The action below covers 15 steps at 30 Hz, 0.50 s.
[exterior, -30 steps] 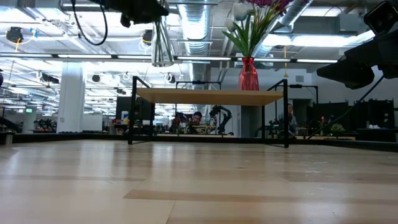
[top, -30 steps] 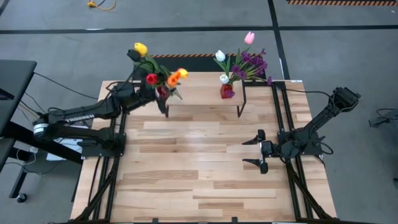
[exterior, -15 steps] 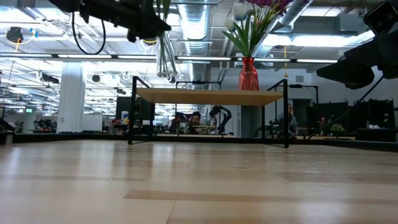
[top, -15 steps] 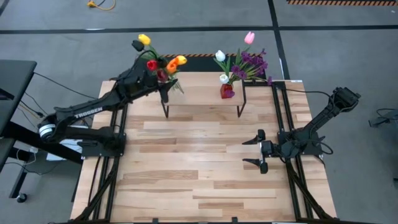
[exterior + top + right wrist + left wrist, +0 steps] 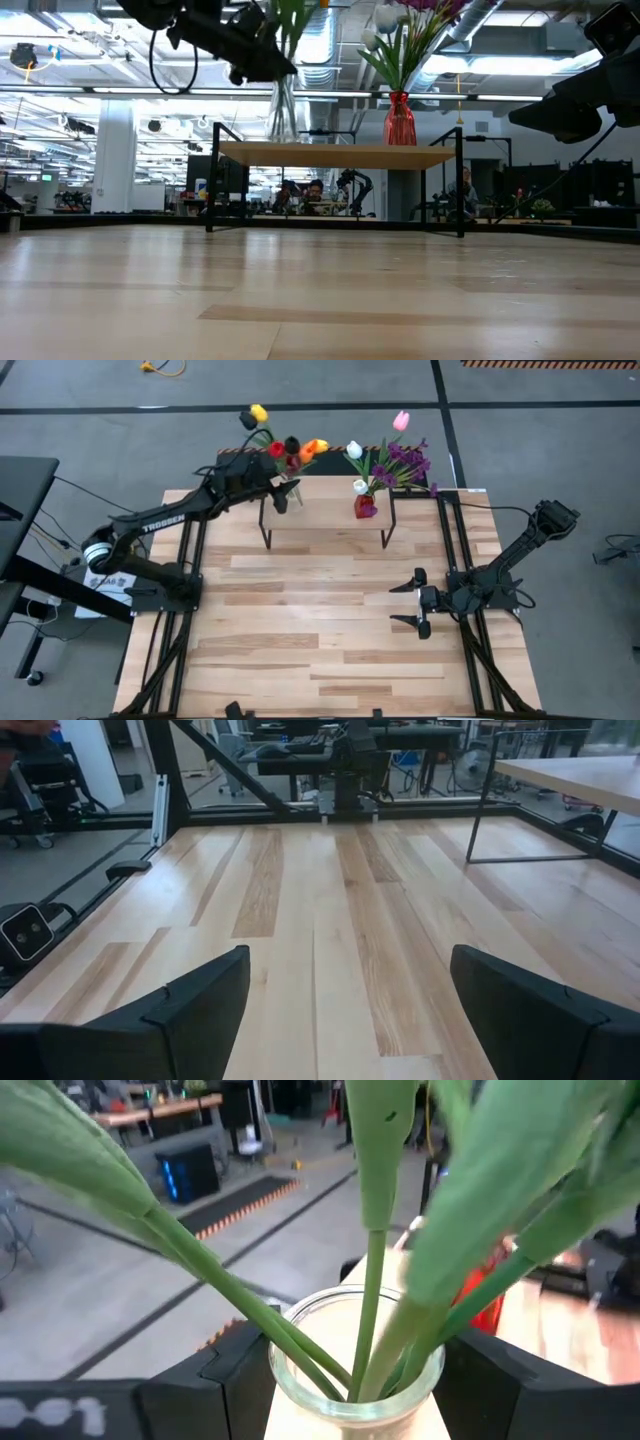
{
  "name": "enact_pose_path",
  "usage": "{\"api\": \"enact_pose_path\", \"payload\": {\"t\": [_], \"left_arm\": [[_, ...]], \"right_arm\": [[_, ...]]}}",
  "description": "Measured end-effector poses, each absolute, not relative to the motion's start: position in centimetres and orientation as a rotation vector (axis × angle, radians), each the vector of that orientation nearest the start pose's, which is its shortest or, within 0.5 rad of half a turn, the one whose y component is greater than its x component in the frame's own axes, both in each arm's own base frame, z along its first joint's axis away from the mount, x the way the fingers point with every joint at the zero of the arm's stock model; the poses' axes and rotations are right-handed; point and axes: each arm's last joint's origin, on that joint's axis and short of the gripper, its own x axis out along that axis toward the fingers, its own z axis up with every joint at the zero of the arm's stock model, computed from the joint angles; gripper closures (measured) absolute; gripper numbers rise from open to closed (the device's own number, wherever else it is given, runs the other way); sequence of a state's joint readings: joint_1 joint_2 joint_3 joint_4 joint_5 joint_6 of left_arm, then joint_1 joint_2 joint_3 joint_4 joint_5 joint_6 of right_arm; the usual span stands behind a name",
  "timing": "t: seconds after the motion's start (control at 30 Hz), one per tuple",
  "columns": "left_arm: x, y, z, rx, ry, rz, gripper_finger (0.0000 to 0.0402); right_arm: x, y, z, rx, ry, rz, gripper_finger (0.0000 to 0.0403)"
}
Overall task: Pick and place flowers into a vace then onto a shelf
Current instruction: Put the transparent vase with flowers on the shelf
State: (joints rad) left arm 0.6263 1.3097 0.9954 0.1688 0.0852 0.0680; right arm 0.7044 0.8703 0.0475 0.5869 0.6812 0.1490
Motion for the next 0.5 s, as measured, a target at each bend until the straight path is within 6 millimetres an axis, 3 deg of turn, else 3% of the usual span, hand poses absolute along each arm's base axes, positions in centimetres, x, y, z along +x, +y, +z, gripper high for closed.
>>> {"api": "enact_pose_path", "payload": {"t": [0.5], "left_arm": [[23.92, 18.41, 31.88, -0.008, 0.220, 0.582, 0.0191]], "right_arm": [[12.47, 8.21, 14.54, -0.002, 0.183, 0.011, 0.0068]]}}
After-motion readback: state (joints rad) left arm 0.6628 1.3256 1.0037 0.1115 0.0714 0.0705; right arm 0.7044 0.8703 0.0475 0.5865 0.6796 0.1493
